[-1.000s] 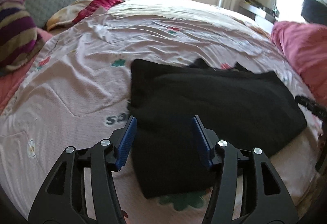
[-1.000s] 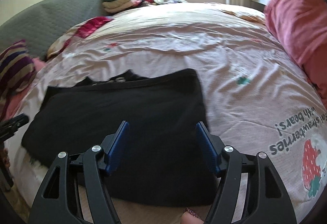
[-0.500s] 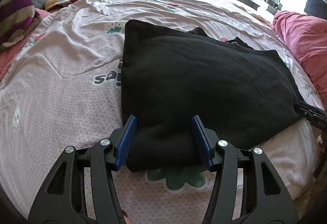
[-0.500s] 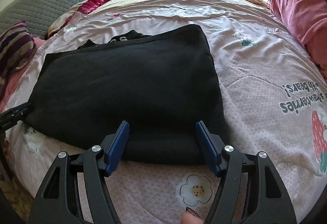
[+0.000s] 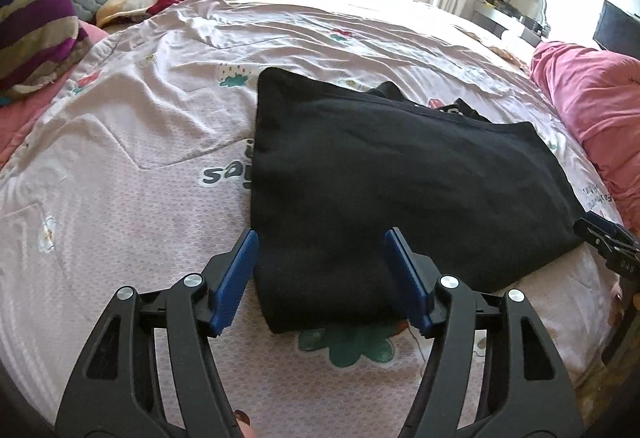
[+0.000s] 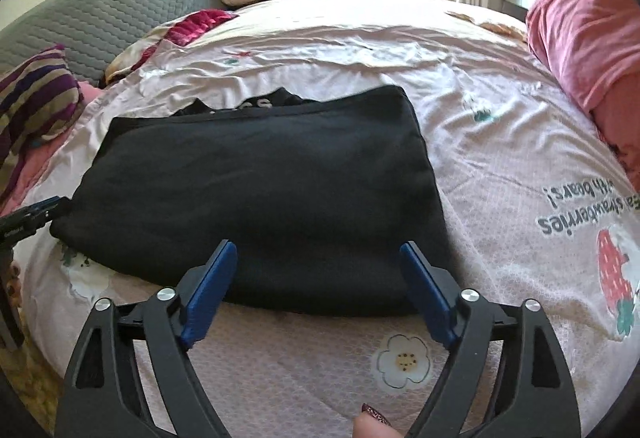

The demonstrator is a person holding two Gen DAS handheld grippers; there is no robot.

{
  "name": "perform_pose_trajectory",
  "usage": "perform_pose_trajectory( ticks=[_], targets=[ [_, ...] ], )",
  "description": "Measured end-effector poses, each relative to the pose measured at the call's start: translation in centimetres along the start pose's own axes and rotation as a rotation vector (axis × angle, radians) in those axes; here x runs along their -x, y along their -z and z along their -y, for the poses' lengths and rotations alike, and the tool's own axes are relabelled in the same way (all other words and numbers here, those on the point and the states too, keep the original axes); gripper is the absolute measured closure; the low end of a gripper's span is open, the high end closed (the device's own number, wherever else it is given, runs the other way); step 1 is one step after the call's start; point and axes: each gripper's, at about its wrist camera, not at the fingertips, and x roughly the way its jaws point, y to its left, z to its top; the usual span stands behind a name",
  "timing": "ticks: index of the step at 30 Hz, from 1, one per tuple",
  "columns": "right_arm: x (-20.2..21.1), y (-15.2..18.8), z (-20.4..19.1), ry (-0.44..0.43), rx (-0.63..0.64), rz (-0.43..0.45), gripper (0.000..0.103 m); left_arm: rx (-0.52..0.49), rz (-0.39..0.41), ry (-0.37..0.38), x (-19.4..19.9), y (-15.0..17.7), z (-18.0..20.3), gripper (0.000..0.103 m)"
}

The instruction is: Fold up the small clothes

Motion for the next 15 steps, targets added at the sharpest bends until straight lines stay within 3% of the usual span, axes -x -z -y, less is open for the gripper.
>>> perform_pose_trajectory(
  ticks=[3, 8, 15],
  targets=[
    [0.1, -0.3, -0.8, -0.001, 0.025, 0.017, 0.014, 0.012, 0.01, -0.009, 0.3, -0.1, -0.2, 0.026],
    [0.5, -0.7, -2.4, 0.004, 0.077, 0.053, 0.008, 0.022, 0.035, -0.037, 0.9, -0.5, -0.9, 0.014],
    [0.6, -0.8, -4.6, -0.011, 0.146, 0.083, 0.008, 0.044, 0.041, -0.069, 1.2, -0.8, -2.2, 0.01]
  ],
)
